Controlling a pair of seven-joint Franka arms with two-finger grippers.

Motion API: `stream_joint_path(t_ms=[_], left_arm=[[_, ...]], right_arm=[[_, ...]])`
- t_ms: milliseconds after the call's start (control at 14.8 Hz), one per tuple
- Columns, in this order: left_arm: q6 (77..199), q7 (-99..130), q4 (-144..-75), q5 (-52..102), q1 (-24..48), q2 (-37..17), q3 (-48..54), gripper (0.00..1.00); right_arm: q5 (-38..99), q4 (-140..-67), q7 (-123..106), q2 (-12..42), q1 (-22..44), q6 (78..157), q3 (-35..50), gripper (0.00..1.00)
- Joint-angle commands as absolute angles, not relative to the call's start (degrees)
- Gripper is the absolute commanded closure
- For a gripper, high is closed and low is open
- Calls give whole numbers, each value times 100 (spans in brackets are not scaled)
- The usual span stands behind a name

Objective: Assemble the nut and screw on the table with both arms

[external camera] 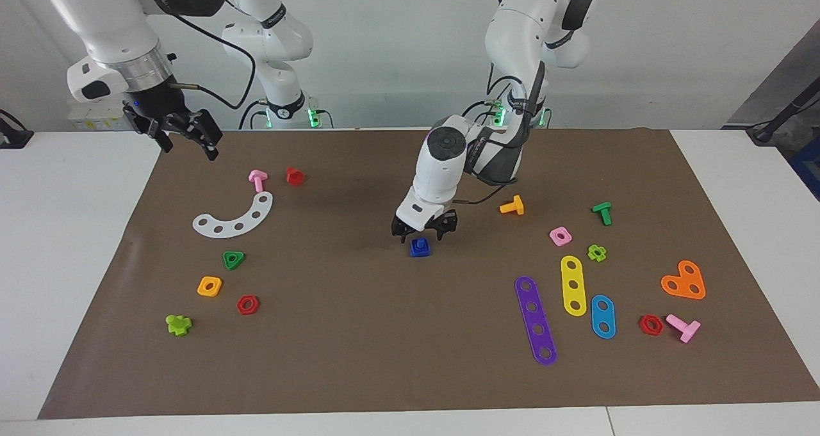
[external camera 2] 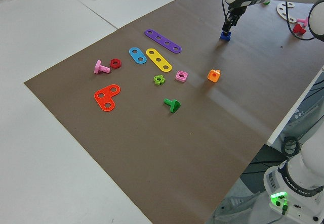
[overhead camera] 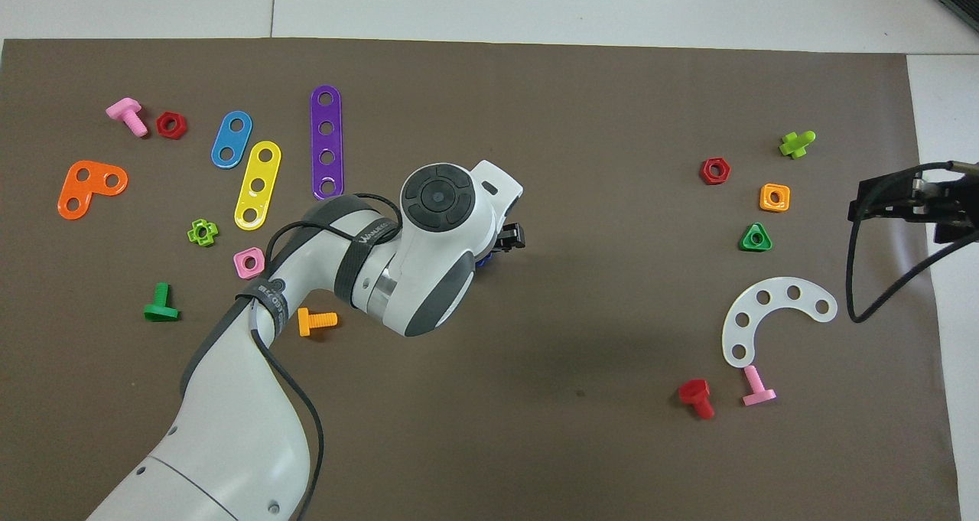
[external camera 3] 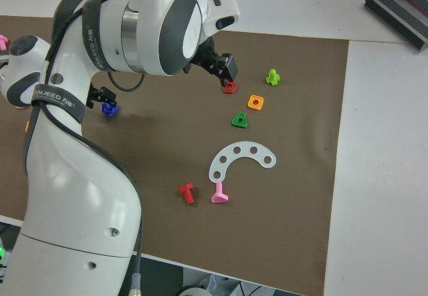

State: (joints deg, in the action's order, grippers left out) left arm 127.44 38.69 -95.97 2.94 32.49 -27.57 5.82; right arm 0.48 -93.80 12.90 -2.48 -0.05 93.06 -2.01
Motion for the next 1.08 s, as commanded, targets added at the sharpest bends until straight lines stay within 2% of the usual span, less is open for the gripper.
stream_joint_path(t_ms=[0,271,745,1016], left_arm=[[12464,3876,-9353,45,3217,-2725,536,0],[12068,3422,-8781,-158,2358,-2804,554,0],[11559,953,-8842,-62,363,-2207,589,0],[10567,448,-8859,-70,-53,-1584,545,0]], right_arm=[[123,-9457,1354,-290,-26,9378,-167,0],[123,-9457,1354,-290,-26,9378,-167,0],[114,-9457,1336,-299,-87,9308,-176,0],[-9,-9378,766,-273,-88,9300,-176,0]])
